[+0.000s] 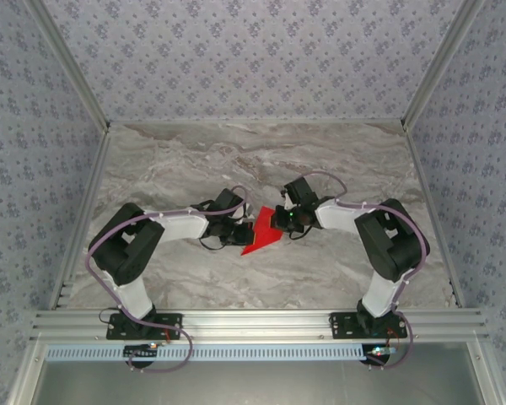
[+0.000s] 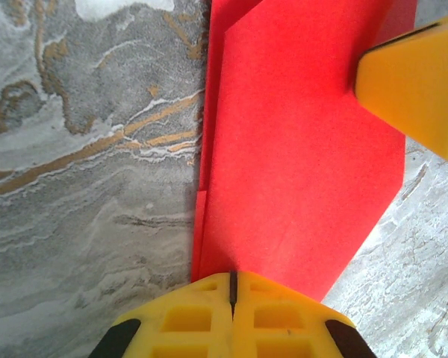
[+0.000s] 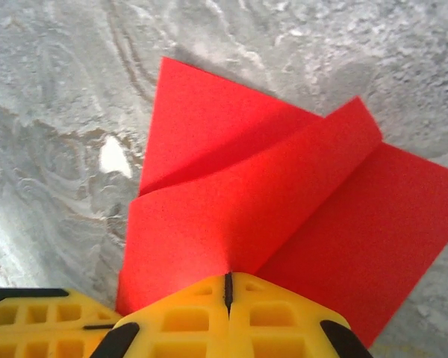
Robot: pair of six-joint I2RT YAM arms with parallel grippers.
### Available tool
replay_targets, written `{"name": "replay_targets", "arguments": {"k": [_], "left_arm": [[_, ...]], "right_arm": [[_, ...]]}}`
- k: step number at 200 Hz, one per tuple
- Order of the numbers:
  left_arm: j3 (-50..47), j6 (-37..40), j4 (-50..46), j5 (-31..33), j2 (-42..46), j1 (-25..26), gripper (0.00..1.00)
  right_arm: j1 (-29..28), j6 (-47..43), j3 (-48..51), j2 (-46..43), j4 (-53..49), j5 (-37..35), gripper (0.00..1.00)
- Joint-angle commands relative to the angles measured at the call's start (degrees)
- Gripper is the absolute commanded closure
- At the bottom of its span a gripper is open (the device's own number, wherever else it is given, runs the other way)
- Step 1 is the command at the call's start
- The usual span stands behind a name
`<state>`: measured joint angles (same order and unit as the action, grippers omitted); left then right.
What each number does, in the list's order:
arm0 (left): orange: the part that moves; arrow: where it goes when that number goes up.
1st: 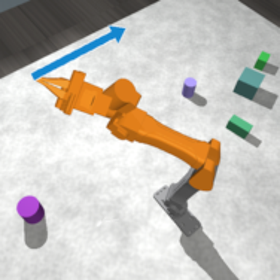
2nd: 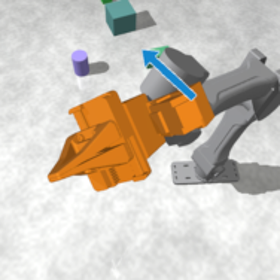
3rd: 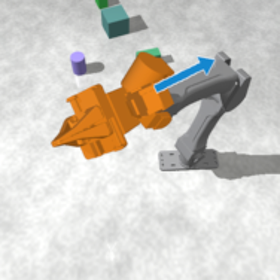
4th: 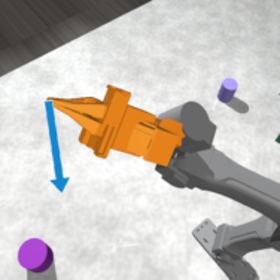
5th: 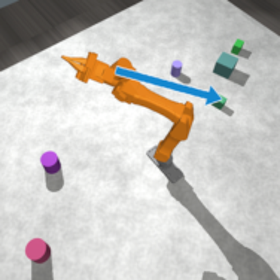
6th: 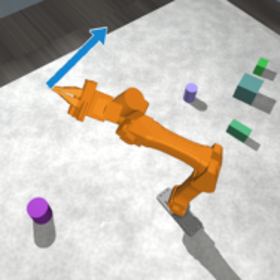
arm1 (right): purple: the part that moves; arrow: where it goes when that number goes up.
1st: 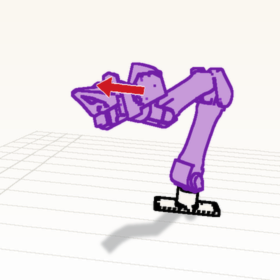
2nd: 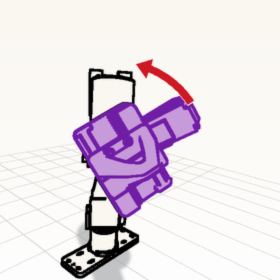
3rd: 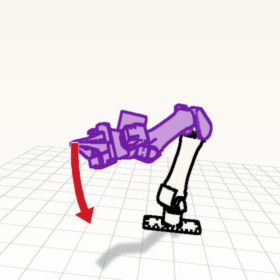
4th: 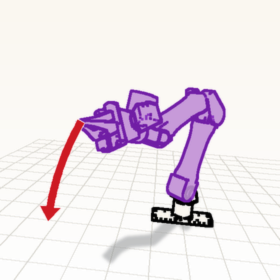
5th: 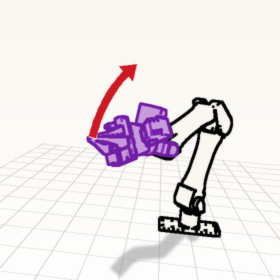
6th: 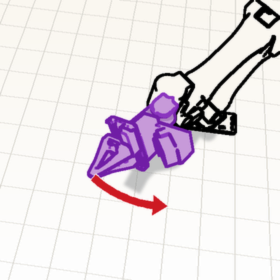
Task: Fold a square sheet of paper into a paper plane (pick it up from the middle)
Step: Fourth fold the wing at the center of the table.
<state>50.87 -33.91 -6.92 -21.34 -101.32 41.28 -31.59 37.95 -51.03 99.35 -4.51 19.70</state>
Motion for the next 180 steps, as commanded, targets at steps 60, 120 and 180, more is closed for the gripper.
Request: {"name": "replay_targets", "arguments": {"k": [60,120,180], "left_arm": [[-3.2,0.2,-10.0,7.0,-5.9,1.2,1.00],[-4.2,-0.2,-8.8,6.9,-5.7,1.3,1.00],[-4.4,-0.2,-8.3,6.8,-5.9,1.2,1.00]], "right_arm": [[-8.4,3.9,0.3,-0.2,3.5,-0.7,1.00],[-8.1,7.0,2.4,1.8,7.0,1.0,1.00],[-7.0,12.5,5.8,2.6,9.8,0.9,1.00]]}}
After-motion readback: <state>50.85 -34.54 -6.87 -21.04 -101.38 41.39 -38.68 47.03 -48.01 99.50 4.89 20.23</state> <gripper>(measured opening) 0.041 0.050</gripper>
